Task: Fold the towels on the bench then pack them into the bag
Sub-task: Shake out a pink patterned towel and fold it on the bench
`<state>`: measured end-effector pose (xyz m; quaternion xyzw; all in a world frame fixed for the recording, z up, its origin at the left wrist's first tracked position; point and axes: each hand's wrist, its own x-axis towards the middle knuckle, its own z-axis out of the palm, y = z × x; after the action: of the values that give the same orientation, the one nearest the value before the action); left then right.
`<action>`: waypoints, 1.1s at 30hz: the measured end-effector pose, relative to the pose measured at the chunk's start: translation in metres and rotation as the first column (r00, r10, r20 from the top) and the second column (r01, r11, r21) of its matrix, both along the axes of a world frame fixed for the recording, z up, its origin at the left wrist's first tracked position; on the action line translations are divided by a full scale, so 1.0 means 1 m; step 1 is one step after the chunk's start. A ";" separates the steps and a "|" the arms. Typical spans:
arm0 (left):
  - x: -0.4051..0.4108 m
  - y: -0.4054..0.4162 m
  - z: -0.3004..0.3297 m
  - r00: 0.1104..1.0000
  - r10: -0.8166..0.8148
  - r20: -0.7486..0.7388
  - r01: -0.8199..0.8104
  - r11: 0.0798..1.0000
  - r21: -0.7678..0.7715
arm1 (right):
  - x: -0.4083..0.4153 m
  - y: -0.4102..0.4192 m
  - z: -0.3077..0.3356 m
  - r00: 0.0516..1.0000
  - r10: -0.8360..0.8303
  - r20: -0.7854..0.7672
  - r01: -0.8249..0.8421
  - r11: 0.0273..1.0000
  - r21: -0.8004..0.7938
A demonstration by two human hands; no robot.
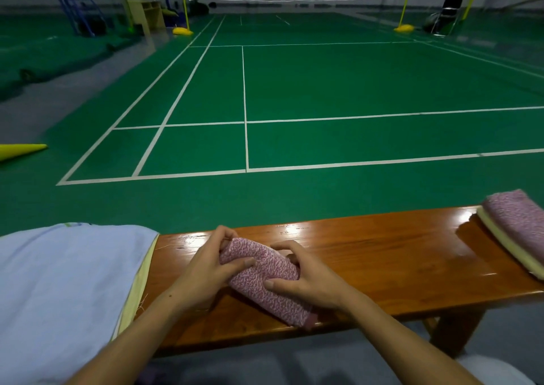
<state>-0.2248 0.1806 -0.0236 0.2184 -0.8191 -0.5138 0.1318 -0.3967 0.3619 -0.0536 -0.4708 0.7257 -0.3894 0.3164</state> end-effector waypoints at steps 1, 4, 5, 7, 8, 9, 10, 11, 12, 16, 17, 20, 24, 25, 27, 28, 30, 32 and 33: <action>0.000 0.001 0.000 1.000 0.015 -0.016 -0.015 0.999 0.031 | -0.001 0.001 0.000 0.999 -0.008 0.052 0.010 1.000 -0.026; -0.001 0.003 0.003 0.996 0.069 -0.062 -0.062 0.992 0.115 | -0.004 0.009 0.003 0.997 -0.025 0.078 0.031 0.996 -0.081; -0.003 0.003 0.002 0.994 0.087 -0.069 -0.080 0.993 0.091 | -0.006 0.013 0.005 0.997 -0.033 0.072 0.040 0.995 -0.093; -0.005 0.003 0.000 0.991 0.105 -0.082 -0.102 0.994 0.042 | -0.007 0.024 0.010 0.997 -0.064 0.044 0.069 0.990 -0.124; -0.006 0.004 -0.001 0.990 0.110 -0.090 -0.105 0.993 0.056 | -0.007 0.030 0.014 0.996 -0.081 0.025 0.083 0.985 -0.152; -0.007 0.005 -0.002 0.990 0.108 -0.095 -0.100 0.991 0.084 | -0.006 0.036 0.017 0.995 -0.095 -0.002 0.093 0.978 -0.187; -0.009 0.007 -0.003 0.990 0.096 -0.099 -0.086 0.991 0.102 | -0.006 0.043 0.020 0.994 -0.107 -0.038 0.096 0.970 -0.222; -0.013 0.010 -0.003 0.992 0.078 -0.101 -0.067 0.993 0.099 | -0.007 0.050 0.022 0.989 -0.120 -0.084 0.096 0.965 -0.246; -0.017 0.014 -0.003 0.993 0.060 -0.102 -0.051 0.995 0.091 | -0.009 0.057 0.024 0.983 -0.130 -0.130 0.094 0.963 -0.251; -0.052 0.040 0.004 0.993 -0.009 -0.116 0.010 1.000 0.010 | -0.030 0.089 0.040 0.969 -0.129 -0.208 0.103 0.986 -0.132; -0.065 0.048 0.005 0.993 -0.027 -0.114 0.023 0.999 -0.030 | -0.038 0.099 0.045 0.969 -0.132 -0.208 0.112 0.988 -0.105; -0.113 0.070 0.005 0.988 -0.106 -0.109 0.083 0.976 -0.199 | -0.066 0.135 0.057 0.954 -0.166 -0.250 0.163 0.986 -0.034; -0.187 0.109 0.000 0.981 -0.193 0.002 0.192 0.974 -0.120 | -0.104 0.185 0.057 0.927 -0.275 -0.256 0.293 0.955 0.034; -0.206 0.119 -0.001 0.976 -0.213 0.037 0.216 0.972 -0.089 | -0.114 0.198 0.055 0.909 -0.312 -0.275 0.334 0.942 0.037; -0.245 0.140 -0.003 0.965 -0.249 0.081 0.254 0.965 -0.059 | -0.136 0.220 0.048 0.873 -0.378 -0.308 0.411 0.910 0.048; -0.264 0.151 -0.002 0.962 -0.261 0.084 0.266 0.962 -0.061 | -0.148 0.231 0.045 0.851 -0.411 -0.326 0.449 0.892 0.046; -0.304 0.174 0.003 0.962 -0.266 0.058 0.271 0.958 -0.095 | -0.170 0.250 0.038 0.798 -0.479 -0.365 0.518 0.856 0.009; -0.344 0.198 0.011 0.963 -0.268 0.021 0.268 0.953 -0.143 | -0.192 0.264 0.037 0.733 -0.548 -0.402 0.580 0.813 -0.050; -0.363 0.208 0.014 0.963 -0.270 0.009 0.268 0.949 -0.165 | -0.203 0.271 0.038 0.703 -0.578 -0.415 0.610 0.789 -0.066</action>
<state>-0.5883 0.3887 -0.0092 0.0896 -0.8799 -0.4591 0.0836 -0.5994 0.6329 -0.0152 -0.2705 0.9026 -0.3336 0.0306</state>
